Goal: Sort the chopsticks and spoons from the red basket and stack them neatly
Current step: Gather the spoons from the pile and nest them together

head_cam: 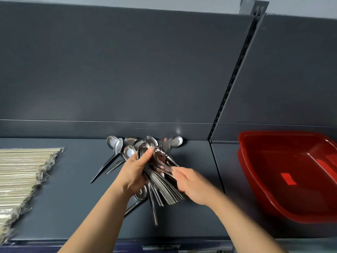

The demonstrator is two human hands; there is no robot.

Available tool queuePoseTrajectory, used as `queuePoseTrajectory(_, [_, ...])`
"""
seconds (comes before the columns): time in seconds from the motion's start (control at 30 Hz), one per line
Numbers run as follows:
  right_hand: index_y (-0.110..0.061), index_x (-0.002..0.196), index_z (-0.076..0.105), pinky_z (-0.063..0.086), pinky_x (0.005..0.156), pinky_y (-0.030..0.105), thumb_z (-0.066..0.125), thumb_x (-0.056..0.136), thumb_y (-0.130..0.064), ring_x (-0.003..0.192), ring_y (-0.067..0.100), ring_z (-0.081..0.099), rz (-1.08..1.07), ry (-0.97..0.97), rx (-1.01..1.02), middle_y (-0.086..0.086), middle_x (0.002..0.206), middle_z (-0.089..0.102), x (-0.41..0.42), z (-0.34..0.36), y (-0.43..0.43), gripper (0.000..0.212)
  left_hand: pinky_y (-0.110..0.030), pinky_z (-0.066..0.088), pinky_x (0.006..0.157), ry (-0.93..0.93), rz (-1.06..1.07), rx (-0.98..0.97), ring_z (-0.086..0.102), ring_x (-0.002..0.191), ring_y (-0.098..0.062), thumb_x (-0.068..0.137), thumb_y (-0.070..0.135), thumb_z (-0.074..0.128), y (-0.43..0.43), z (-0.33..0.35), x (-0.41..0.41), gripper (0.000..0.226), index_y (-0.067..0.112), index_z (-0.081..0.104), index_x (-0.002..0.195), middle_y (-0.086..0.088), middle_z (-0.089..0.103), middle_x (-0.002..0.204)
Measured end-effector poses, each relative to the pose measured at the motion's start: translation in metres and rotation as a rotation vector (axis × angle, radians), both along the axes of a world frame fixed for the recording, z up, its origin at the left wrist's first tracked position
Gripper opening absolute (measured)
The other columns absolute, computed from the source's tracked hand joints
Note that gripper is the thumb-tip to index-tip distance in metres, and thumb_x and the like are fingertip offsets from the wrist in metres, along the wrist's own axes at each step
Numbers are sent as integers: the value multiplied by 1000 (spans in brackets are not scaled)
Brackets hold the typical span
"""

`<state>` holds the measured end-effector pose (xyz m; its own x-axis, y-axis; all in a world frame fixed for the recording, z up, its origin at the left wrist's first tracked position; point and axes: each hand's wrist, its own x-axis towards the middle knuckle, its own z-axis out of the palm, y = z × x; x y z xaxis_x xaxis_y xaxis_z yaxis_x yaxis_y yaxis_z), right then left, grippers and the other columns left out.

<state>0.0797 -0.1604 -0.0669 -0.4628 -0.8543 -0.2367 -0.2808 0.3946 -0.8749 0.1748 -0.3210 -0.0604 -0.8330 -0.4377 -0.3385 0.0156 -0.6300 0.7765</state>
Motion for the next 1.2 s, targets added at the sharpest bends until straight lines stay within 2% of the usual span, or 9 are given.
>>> queuePoseTrajectory(0.17, [-44,139,47,32,59,23,34,101,-36,54,4,36,94,172,-9,-13,56,39,9,-4,-4,40,-44,58,75,-27,55,-25,68,86,-30,81,25,65,-7,-3,13,40,-1,64,110,-24,67,105])
queuePoseTrajectory(0.27, [-40,132,56,44,79,18,40,100,-39,79,-7,56,39,145,4,-27,84,62,9,3,-7,35,-39,58,70,-30,76,-9,65,77,-27,82,25,66,-14,-5,21,34,1,59,106,-19,63,96])
queuePoseTrajectory(0.43, [-18,116,66,48,80,33,50,96,-33,90,21,60,-266,522,162,0,103,60,-17,-13,-25,30,-37,57,65,-41,167,43,65,72,-26,84,25,63,-25,-4,34,32,3,58,107,-19,64,97])
queuePoseTrajectory(0.53, [-17,81,65,43,61,33,54,93,-31,81,28,56,-246,643,287,3,88,57,-23,-24,-42,21,-34,58,61,-55,203,89,69,72,-26,88,23,60,-31,-1,41,25,1,60,100,-18,68,95])
queuePoseTrajectory(0.63, [-15,55,33,20,47,34,50,88,-13,64,29,39,-352,752,282,1,62,39,-27,-26,-47,38,-34,57,57,-59,170,78,66,71,-27,92,22,57,-38,2,46,20,2,60,96,-17,67,90])
queuePoseTrajectory(0.8, [-7,60,49,20,48,34,61,84,-2,51,25,25,-518,818,46,0,53,30,-26,-26,-24,27,-34,55,56,-83,101,48,59,68,-29,94,24,55,-53,7,49,25,2,62,86,-20,66,87])
queuePoseTrajectory(0.93, [-8,92,75,50,56,37,63,88,-5,57,30,59,-592,783,15,8,65,65,-15,-34,0,13,-34,54,55,-71,26,29,60,62,-28,86,28,59,-60,10,46,27,3,60,95,-20,64,85])
queuePoseTrajectory(1.0, [-10,102,76,51,60,34,64,87,-5,62,30,64,-606,776,51,7,72,70,-8,-33,4,20,-34,55,55,-68,11,29,61,62,-28,87,27,60,-61,12,43,26,3,60,96,-20,64,83])
queuePoseTrajectory(1.2, [-22,69,66,45,61,33,66,83,-33,69,23,58,-546,660,291,-3,76,58,-2,-27,-12,18,-35,55,58,-75,-39,38,60,59,-29,92,25,56,-59,10,33,26,7,68,78,-20,65,77])
